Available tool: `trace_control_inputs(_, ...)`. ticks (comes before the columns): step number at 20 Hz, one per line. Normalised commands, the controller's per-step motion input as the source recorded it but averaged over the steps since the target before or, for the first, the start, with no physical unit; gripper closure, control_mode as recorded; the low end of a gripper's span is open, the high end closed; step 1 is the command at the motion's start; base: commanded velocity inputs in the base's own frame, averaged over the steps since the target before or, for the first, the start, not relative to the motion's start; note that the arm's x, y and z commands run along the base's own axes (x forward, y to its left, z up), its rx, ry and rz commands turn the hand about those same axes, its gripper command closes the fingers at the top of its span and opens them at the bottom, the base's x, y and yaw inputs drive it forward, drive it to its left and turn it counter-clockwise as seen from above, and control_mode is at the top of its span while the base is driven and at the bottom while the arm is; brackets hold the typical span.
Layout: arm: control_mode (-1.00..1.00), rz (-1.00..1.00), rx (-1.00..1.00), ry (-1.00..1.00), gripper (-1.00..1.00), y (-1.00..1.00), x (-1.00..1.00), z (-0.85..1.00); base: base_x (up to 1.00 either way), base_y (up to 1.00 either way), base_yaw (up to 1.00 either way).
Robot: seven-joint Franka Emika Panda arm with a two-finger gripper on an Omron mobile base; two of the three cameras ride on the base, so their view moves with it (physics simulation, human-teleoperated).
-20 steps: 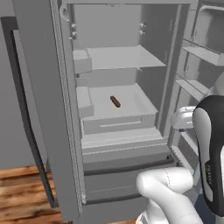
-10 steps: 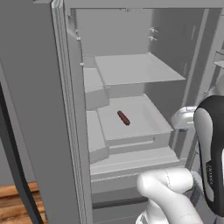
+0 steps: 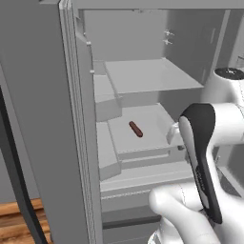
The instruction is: Retrieve the sausage and cheese from the fridge and place them on the cutting board on the counter.
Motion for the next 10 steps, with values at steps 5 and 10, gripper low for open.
trace_control_inputs(5, -1.0, 0.14, -0.05, 0.3, -1.0, 0.14, 0.73, -0.63, 0.0, 0.0, 0.0)
trace_control_inputs(10, -1.0, 0.11, 0.0, 0.07, -1.0, 0.0, 0.61, -0.56, 0.0, 0.0, 0.0)
